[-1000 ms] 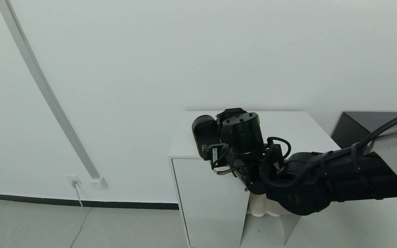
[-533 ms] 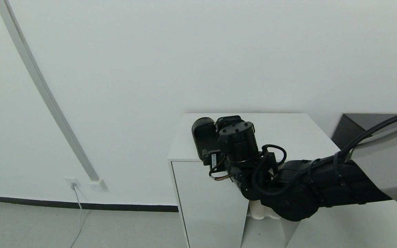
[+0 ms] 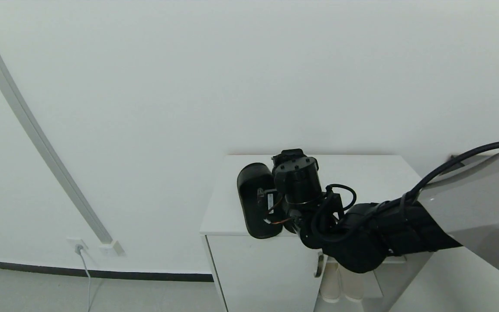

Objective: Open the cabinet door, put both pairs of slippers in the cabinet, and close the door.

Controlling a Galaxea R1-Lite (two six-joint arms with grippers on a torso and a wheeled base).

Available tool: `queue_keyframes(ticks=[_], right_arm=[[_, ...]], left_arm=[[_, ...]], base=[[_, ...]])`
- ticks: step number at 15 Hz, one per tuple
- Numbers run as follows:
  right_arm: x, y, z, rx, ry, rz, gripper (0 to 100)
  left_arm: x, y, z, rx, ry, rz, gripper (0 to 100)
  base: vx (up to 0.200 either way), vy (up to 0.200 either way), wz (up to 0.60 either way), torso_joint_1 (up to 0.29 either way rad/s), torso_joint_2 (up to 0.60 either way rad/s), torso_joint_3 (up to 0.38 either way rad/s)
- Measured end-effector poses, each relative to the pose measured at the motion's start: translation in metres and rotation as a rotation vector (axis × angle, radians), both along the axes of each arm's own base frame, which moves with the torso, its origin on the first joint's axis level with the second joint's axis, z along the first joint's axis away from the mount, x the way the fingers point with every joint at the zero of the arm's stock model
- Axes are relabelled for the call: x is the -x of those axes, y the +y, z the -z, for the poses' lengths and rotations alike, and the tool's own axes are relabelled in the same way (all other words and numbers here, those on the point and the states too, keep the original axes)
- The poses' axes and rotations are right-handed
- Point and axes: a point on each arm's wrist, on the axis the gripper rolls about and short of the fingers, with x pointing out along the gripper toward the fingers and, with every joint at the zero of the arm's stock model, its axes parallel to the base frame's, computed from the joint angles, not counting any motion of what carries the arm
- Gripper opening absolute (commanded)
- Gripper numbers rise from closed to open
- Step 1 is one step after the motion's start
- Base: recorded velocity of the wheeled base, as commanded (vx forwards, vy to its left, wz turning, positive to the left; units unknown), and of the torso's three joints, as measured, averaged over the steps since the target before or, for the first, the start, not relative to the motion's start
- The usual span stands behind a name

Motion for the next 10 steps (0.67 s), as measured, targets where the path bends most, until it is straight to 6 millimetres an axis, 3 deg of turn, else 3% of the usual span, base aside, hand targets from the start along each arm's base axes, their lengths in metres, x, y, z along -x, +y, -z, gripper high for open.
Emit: queue_keyframes(ticks=[4, 10], right_arm=[[-0.011, 0.011, 0.006, -0.006, -0.009, -0.001, 100], [-0.045, 0.017, 0.011, -0.017, -0.046, 0.04, 100]], left_arm=[[0.0, 0.0, 0.0, 0.001, 0.0, 0.0, 0], [0.0, 0.0, 0.0, 0.001, 0.0, -0.002, 0]], base=[[0.0, 0.0, 0.0, 0.0, 0.0, 0.0], [0.0, 0.0, 0.0, 0.0, 0.0, 0.0]])
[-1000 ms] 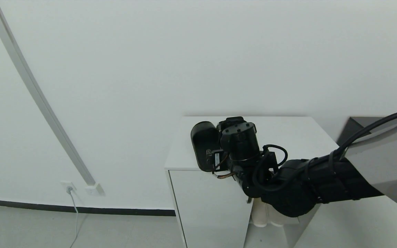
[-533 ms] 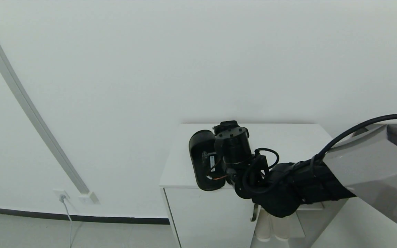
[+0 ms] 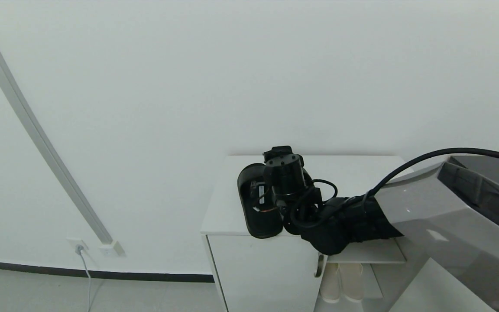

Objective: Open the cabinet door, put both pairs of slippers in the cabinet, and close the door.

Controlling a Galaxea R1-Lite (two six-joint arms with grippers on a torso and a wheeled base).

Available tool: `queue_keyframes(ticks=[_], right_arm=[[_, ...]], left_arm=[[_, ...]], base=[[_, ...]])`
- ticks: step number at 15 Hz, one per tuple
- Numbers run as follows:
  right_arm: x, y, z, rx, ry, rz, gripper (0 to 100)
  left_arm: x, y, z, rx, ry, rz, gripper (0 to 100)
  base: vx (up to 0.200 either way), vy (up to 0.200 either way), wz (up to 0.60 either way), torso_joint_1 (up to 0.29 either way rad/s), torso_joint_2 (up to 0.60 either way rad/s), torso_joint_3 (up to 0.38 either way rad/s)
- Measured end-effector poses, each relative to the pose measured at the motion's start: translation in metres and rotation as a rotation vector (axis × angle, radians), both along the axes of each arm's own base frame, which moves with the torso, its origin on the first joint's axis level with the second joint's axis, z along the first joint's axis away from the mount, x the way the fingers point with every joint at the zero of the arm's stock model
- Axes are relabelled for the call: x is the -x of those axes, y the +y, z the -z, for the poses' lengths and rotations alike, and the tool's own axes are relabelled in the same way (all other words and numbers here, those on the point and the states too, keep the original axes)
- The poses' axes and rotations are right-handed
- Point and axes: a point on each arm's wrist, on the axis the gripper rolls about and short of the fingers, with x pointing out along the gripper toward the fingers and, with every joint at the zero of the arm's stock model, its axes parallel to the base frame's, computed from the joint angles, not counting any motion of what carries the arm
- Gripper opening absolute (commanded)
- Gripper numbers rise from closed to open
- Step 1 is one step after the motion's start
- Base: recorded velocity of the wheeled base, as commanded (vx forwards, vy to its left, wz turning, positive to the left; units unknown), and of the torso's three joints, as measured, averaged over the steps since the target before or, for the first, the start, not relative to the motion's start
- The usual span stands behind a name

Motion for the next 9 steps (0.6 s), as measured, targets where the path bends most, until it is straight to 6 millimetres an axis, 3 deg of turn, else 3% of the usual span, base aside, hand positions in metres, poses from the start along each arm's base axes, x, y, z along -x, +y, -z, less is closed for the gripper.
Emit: queue_keyframes(ticks=[9], right_arm=[[-0.033, 0.003, 0.011, 0.005, -0.031, 0.03, 100]], left_arm=[[0.0, 0.0, 0.0, 0.0, 0.0, -0.002, 0]], base=[[0.0, 0.0, 0.0, 0.0, 0.0, 0.0]])
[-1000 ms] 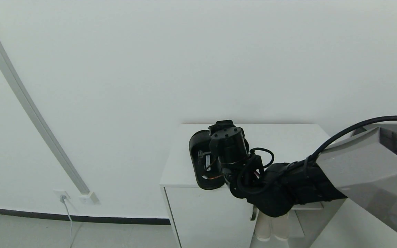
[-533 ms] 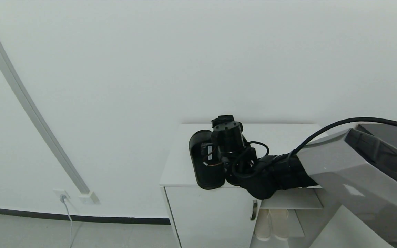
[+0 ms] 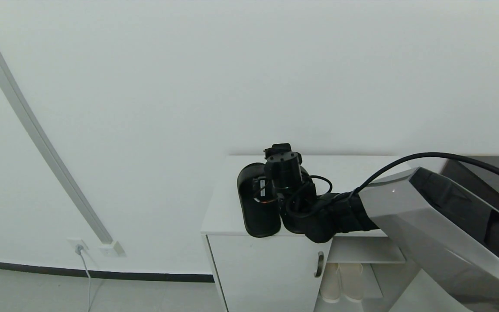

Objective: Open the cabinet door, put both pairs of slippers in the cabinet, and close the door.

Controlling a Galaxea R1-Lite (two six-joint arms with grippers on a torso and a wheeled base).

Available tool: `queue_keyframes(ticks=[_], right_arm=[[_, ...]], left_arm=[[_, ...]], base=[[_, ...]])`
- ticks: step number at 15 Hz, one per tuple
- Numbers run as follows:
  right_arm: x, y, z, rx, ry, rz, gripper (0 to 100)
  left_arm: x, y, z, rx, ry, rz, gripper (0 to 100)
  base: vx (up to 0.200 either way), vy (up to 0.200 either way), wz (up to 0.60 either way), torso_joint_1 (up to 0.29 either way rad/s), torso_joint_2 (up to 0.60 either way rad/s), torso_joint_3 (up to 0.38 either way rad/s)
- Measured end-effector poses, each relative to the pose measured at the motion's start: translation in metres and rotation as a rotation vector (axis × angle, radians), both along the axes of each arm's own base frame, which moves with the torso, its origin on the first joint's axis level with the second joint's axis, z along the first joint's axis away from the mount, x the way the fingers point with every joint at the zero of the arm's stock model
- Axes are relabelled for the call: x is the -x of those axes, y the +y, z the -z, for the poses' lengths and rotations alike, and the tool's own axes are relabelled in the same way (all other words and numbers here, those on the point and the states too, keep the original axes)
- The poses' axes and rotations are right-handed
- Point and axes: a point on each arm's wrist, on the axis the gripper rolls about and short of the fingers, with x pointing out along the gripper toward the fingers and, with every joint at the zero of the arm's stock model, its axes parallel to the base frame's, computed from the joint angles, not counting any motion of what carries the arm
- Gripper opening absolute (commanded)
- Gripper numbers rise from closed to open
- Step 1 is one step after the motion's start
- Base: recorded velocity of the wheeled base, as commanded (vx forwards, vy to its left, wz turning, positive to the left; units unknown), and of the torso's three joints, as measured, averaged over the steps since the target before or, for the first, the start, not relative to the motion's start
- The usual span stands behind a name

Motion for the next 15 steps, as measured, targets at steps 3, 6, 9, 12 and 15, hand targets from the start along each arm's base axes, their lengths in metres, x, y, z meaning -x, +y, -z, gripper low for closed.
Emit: queue_keyframes(ticks=[3, 6, 9, 12, 15], right_arm=[[-0.0052, -0.0004, 0.0019, -0.003, -0.004, 0.007, 100], [-0.0069, 0.0013, 0.0052, -0.002, -0.003, 0.006, 0], [-0.0075, 0.0018, 0.0069, -0.001, -0.001, 0.006, 0], [-0.0073, 0.0022, 0.0074, 0.0, -0.001, 0.006, 0], [-0.0059, 0.0026, 0.0066, -0.001, -0.003, 0.007, 0]], left_arm=[[0.0, 0.0, 0.0, 0.0, 0.0, 0.0, 0], [0.0, 0.0, 0.0, 0.0, 0.0, 0.0, 0], [0.0, 0.0, 0.0, 0.0, 0.0, 0.0, 0], [0.0, 0.0, 0.0, 0.0, 0.0, 0.0, 0], [0.0, 0.0, 0.0, 0.0, 0.0, 0.0, 0]], base=[[0.0, 0.0, 0.0, 0.0, 0.0, 0.0], [0.0, 0.0, 0.0, 0.0, 0.0, 0.0], [0.0, 0.0, 0.0, 0.0, 0.0, 0.0], [0.0, 0.0, 0.0, 0.0, 0.0, 0.0], [0.0, 0.0, 0.0, 0.0, 0.0, 0.0]])
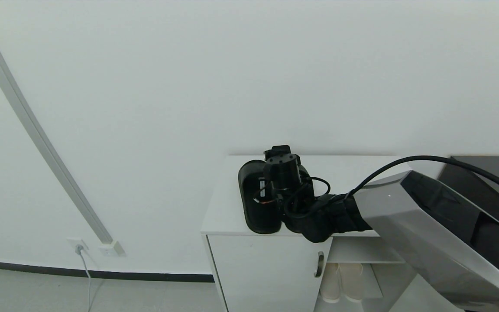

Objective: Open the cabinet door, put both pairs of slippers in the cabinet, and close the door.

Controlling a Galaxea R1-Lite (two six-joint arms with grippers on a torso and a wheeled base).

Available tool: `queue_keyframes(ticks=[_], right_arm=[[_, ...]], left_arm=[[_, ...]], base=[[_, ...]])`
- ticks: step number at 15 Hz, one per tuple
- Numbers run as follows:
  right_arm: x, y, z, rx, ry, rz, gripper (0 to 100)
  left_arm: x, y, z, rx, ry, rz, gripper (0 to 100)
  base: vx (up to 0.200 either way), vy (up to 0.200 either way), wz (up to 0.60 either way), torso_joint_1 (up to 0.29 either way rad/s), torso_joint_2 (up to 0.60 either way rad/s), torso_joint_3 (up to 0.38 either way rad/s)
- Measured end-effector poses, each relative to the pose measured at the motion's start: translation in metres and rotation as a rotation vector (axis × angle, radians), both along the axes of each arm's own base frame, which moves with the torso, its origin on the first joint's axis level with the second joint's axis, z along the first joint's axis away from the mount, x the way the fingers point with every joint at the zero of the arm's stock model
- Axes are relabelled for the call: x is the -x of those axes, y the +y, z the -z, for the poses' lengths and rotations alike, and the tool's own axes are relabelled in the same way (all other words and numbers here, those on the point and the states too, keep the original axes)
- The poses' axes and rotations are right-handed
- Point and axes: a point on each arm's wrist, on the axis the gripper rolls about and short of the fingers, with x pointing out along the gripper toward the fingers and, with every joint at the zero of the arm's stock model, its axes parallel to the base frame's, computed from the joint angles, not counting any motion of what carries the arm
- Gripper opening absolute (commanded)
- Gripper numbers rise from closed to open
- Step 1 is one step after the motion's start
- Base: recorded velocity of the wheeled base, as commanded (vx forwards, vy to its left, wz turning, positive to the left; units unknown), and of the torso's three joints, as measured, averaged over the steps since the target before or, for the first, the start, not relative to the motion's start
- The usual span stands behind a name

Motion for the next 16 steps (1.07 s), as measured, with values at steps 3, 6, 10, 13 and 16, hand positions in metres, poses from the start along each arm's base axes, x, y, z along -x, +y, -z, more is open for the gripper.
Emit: queue_keyframes(ticks=[3, 6, 10, 13, 16], right_arm=[[0.008, -0.006, -0.01, 0.002, 0.002, -0.005, 0], [0.029, -0.023, -0.027, 0.01, 0.019, -0.052, 0], [0.081, -0.064, -0.048, 0.021, 0.063, -0.155, 0], [0.124, -0.09, -0.058, 0.026, 0.084, -0.209, 0], [0.161, -0.104, -0.061, -0.004, 0.11, -0.265, 0]], left_arm=[[0.0, 0.0, 0.0, 0.0, 0.0, 0.0, 0], [0.0, 0.0, 0.0, 0.0, 0.0, 0.001, 0], [0.0, 0.0, 0.0, 0.0, 0.0, 0.002, 0], [0.0, 0.0, 0.0, -0.001, 0.0, 0.001, 0], [0.0, 0.0, 0.0, -0.002, 0.0, 0.003, 0]], base=[[0.0, 0.0, 0.0, 0.0, 0.0, 0.0], [0.0, 0.0, 0.0, 0.0, 0.0, 0.0], [0.0, 0.0, 0.0, 0.0, 0.0, 0.0], [0.0, 0.0, 0.0, 0.0, 0.0, 0.0], [0.0, 0.0, 0.0, 0.0, 0.0, 0.0]])
